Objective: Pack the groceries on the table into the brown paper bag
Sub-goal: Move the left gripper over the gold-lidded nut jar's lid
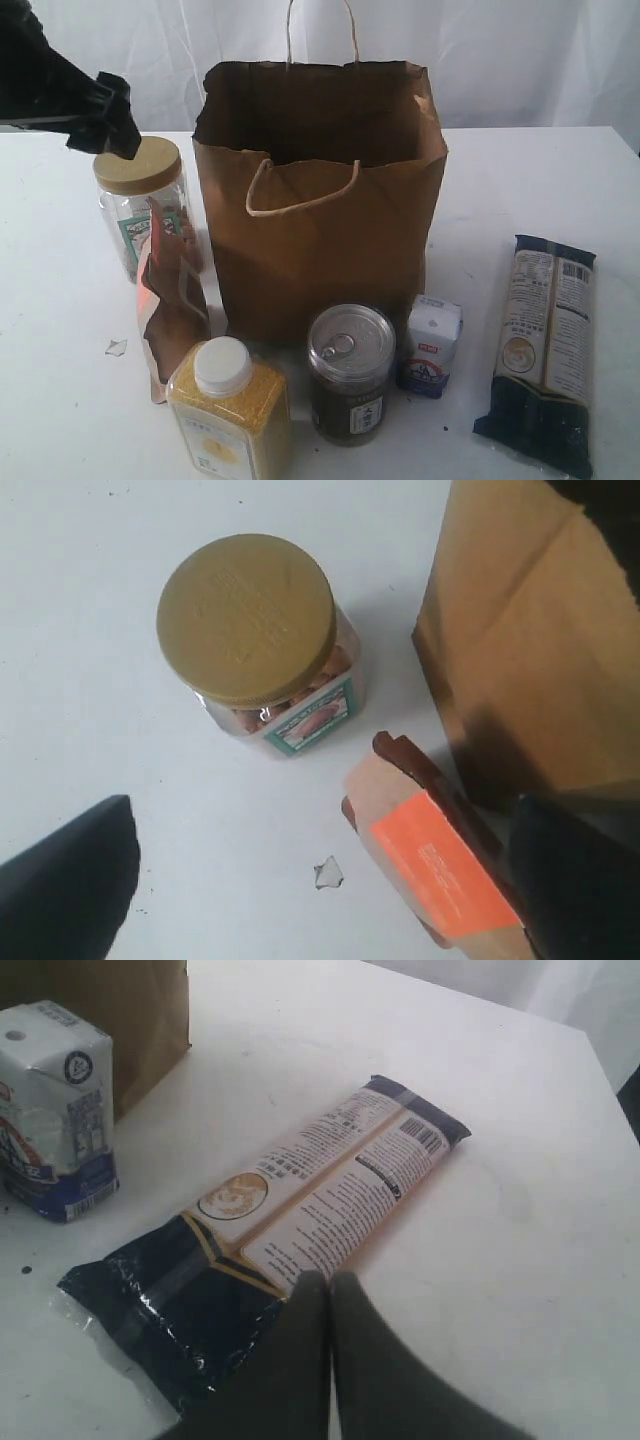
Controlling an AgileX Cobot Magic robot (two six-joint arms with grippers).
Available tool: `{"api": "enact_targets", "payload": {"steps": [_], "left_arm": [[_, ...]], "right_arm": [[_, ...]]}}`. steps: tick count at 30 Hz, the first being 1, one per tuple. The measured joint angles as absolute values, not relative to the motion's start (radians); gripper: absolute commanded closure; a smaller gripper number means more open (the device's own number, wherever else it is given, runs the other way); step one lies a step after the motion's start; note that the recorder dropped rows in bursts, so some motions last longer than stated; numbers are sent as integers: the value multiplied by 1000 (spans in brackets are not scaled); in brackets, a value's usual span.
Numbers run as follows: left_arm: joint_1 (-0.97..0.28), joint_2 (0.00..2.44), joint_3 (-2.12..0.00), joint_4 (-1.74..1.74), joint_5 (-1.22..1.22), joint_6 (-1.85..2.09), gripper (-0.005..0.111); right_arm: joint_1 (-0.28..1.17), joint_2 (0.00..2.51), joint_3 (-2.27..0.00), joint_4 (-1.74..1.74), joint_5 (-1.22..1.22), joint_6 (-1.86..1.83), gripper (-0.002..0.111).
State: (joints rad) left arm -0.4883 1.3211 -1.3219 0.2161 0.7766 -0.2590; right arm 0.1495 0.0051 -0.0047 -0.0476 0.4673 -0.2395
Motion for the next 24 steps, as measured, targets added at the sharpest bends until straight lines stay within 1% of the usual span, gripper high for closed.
{"api": "enact_targets", "payload": {"steps": [6,13,24], "left_arm": [[-486,1397,-1322,303,756,-322,1],[-439,1492,-1367,333,722,-347,1],[-355,1650,-1486,182,708,-194,1]], "right_arm": [[150,5,-5,-48,467,-239,108],[150,5,-5,-48,467,-239,108],[150,5,-5,-48,467,-242,108]]}}
